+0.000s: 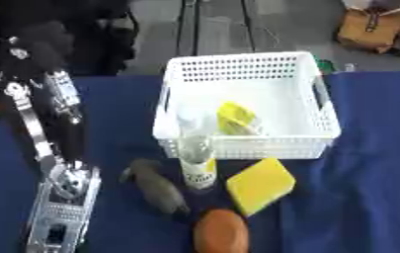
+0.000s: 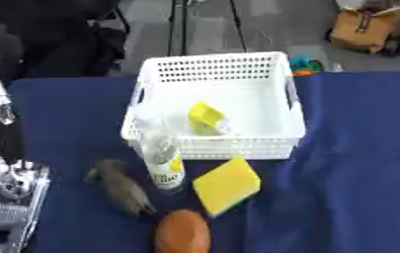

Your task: Pick up objects on the table and place them in the box.

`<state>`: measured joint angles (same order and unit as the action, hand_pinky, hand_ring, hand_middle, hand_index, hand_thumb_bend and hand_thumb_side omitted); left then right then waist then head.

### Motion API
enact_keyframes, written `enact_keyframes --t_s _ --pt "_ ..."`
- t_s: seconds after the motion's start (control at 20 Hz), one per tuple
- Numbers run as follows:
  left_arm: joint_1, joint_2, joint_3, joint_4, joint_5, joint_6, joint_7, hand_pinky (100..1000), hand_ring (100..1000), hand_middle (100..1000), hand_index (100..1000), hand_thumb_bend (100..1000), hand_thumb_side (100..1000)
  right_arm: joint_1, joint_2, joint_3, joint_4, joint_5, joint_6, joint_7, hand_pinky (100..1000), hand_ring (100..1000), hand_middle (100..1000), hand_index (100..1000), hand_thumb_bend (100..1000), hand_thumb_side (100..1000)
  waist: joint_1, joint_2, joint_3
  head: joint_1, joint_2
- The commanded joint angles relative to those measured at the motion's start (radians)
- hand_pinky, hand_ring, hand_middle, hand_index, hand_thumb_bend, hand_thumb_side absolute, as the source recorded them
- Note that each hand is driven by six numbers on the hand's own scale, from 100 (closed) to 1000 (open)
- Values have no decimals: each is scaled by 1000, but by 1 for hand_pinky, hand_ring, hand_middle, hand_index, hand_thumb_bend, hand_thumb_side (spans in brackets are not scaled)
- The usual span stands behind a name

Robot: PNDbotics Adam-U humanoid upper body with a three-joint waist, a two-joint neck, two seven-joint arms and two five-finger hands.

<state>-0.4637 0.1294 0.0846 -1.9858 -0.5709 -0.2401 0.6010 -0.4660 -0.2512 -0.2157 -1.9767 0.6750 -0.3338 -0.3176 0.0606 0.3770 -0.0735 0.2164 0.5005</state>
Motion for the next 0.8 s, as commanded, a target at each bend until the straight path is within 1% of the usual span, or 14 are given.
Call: enact_keyframes --t_s 0.05,0.55,0.8 --pt "-6 4 7 -14 1 0 -2 620 623 618 714 100 821 -8 -12 -9 -23 -8 -3 2 736 821 653 807 166 907 -2 -21 -1 5 9" --pt "-5 3 8 -14 0 0 -1 620 623 618 714 100 823 -9 -12 -8 -23 -12 -5 4 735 820 653 807 169 906 -3 -20 -2 9 0" --pt "-4 3 8 -14 0 0 -2 620 623 618 714 100 824 -20 -19 4 -23 -18 -15 5 739 821 660 810 167 917 -7 -22 -1 10 8"
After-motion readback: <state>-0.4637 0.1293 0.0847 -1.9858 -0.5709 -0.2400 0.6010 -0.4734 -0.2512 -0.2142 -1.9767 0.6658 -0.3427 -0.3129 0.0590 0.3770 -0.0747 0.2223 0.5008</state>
